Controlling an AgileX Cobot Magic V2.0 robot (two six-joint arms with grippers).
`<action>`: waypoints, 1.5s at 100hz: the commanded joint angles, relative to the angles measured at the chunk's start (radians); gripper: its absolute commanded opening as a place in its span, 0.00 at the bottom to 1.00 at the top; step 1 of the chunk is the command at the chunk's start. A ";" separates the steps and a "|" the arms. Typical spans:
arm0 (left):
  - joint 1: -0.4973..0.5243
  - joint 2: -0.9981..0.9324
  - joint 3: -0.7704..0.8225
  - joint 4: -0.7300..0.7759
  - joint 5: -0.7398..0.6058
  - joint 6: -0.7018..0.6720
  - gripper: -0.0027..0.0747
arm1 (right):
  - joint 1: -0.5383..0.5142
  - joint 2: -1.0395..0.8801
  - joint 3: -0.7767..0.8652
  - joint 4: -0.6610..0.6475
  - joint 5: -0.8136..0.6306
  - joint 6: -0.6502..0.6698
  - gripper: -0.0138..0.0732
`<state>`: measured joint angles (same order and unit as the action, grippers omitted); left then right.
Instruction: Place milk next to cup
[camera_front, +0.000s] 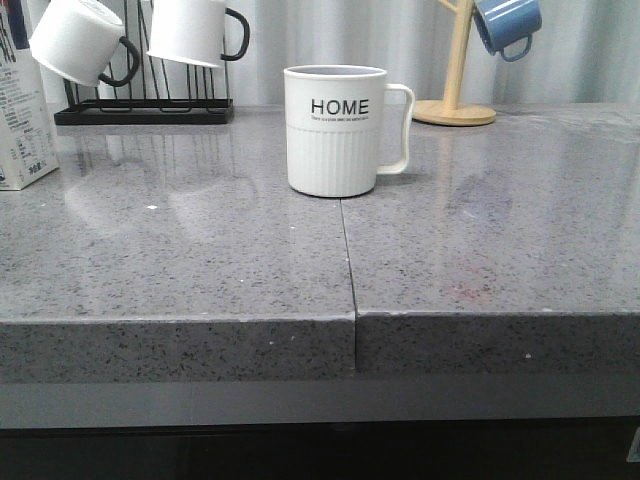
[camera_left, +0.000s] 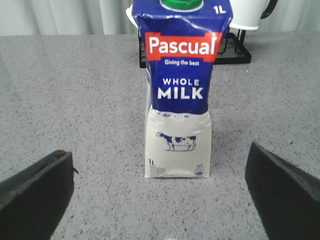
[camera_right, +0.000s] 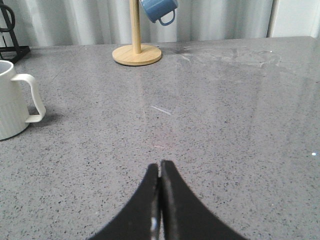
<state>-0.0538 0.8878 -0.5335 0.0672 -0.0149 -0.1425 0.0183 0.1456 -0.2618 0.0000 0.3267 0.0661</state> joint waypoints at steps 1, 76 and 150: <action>0.000 0.038 -0.025 -0.038 -0.132 0.000 0.88 | -0.005 0.009 -0.027 -0.011 -0.088 -0.003 0.08; -0.046 0.411 -0.094 -0.098 -0.498 -0.009 0.88 | -0.005 0.009 -0.027 -0.011 -0.088 -0.003 0.08; -0.038 0.651 -0.324 -0.126 -0.553 -0.009 0.53 | -0.005 0.009 -0.027 -0.011 -0.088 -0.003 0.08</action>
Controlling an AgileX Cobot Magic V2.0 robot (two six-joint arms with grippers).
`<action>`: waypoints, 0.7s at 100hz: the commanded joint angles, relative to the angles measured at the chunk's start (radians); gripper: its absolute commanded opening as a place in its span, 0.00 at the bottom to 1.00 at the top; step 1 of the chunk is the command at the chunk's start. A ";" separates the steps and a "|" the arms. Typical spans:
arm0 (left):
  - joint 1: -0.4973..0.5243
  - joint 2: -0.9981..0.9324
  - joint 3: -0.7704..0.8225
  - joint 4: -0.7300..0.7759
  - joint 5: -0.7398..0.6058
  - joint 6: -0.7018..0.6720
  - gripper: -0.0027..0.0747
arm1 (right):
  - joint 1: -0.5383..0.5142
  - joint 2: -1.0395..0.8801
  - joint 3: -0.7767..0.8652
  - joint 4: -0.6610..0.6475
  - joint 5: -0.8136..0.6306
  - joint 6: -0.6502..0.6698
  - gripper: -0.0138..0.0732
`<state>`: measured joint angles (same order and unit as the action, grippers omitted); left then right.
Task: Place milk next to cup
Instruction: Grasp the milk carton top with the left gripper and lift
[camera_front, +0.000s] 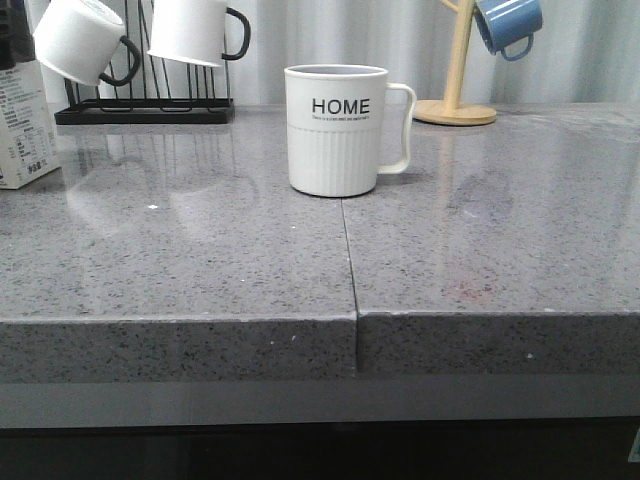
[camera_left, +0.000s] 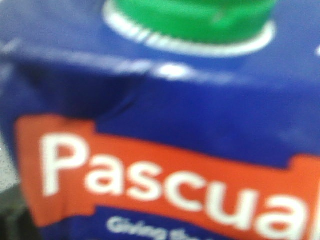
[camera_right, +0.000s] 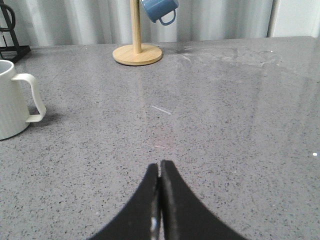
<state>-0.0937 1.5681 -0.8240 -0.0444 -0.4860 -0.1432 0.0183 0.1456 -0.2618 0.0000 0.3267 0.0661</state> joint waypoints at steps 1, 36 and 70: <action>0.002 -0.029 -0.034 -0.014 -0.083 -0.008 0.51 | -0.005 0.009 -0.027 -0.011 -0.088 -0.003 0.08; -0.009 -0.077 -0.034 -0.039 -0.108 -0.001 0.18 | -0.005 0.009 -0.027 -0.011 -0.088 -0.003 0.08; -0.148 -0.158 -0.034 -0.274 -0.108 0.213 0.18 | -0.005 0.009 -0.027 -0.011 -0.088 -0.003 0.08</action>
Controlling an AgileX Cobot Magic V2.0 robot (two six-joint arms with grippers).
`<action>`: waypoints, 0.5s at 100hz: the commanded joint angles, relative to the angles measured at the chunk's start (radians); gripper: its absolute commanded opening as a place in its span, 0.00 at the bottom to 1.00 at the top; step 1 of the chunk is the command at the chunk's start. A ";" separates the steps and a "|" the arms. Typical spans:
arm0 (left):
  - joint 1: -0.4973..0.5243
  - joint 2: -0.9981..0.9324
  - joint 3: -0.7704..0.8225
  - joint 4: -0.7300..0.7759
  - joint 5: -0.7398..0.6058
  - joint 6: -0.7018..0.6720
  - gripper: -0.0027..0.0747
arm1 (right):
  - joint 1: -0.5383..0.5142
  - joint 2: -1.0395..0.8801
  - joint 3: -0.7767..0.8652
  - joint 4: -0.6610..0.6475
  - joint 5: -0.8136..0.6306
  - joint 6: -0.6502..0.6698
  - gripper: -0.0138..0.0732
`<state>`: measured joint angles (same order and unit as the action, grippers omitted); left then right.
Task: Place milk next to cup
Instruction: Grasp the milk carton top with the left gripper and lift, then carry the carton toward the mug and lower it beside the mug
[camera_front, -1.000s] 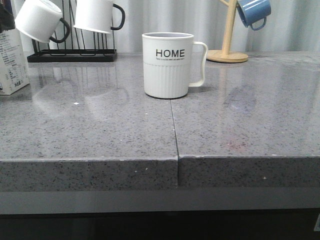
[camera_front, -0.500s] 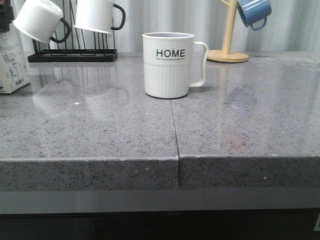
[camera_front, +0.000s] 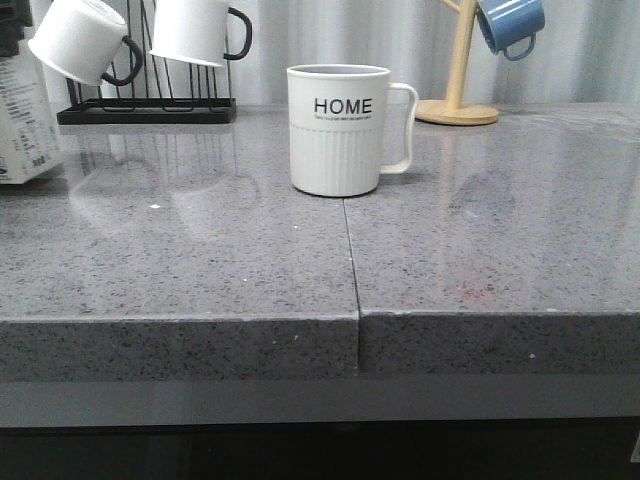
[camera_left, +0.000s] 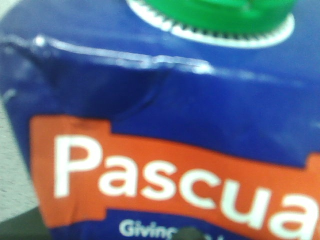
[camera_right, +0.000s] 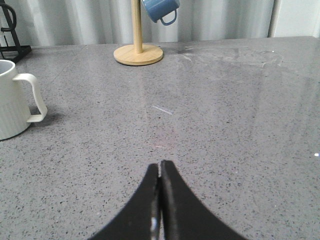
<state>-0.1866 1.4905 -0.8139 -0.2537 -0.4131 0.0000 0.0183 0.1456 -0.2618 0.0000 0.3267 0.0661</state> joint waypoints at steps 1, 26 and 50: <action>-0.060 -0.080 -0.044 -0.084 -0.181 0.078 0.18 | -0.005 0.009 -0.027 -0.011 -0.088 -0.003 0.08; -0.259 -0.096 -0.060 -0.394 -0.276 0.357 0.18 | -0.005 0.009 -0.027 -0.011 -0.088 -0.003 0.08; -0.407 -0.086 -0.136 -0.522 -0.366 0.441 0.18 | -0.005 0.009 -0.027 -0.011 -0.088 -0.003 0.08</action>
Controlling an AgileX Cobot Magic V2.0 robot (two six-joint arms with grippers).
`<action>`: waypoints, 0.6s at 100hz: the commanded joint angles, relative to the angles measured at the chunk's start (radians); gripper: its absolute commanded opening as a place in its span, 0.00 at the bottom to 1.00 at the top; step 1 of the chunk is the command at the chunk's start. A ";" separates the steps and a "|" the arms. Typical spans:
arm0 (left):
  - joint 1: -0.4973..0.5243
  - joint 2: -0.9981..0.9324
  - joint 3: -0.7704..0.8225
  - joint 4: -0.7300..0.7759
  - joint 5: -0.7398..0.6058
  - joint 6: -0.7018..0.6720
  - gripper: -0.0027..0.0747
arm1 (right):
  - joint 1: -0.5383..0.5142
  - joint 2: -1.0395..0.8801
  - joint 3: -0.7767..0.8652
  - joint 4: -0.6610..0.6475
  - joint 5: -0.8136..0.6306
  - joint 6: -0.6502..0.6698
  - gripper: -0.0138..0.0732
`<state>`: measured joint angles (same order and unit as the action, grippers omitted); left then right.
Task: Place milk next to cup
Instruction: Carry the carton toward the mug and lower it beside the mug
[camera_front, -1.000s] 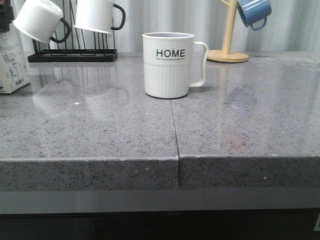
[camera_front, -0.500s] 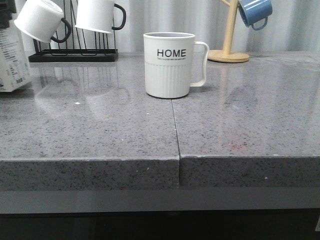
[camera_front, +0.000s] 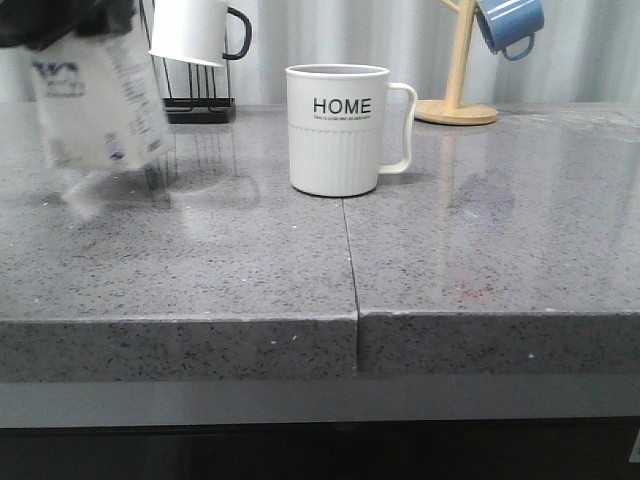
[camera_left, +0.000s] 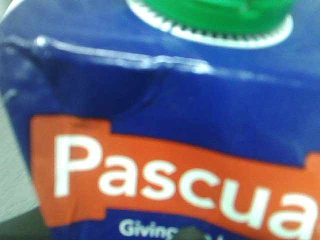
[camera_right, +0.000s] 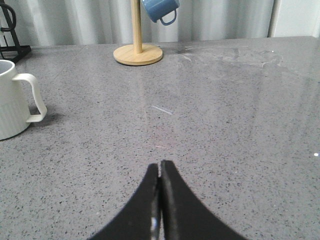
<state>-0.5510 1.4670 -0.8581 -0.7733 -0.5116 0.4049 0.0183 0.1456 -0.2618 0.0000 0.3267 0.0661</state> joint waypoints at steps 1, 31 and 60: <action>-0.050 -0.062 -0.094 -0.007 -0.270 0.040 0.18 | -0.005 0.009 -0.027 -0.011 -0.088 -0.003 0.08; -0.167 0.012 -0.170 -0.109 -0.342 0.111 0.18 | -0.005 0.009 -0.027 -0.011 -0.088 -0.003 0.08; -0.238 0.071 -0.178 -0.160 -0.411 0.130 0.18 | -0.005 0.009 -0.027 -0.011 -0.088 -0.003 0.08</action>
<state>-0.7652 1.5906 -0.9764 -1.0212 -0.7110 0.5308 0.0183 0.1456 -0.2618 0.0000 0.3267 0.0661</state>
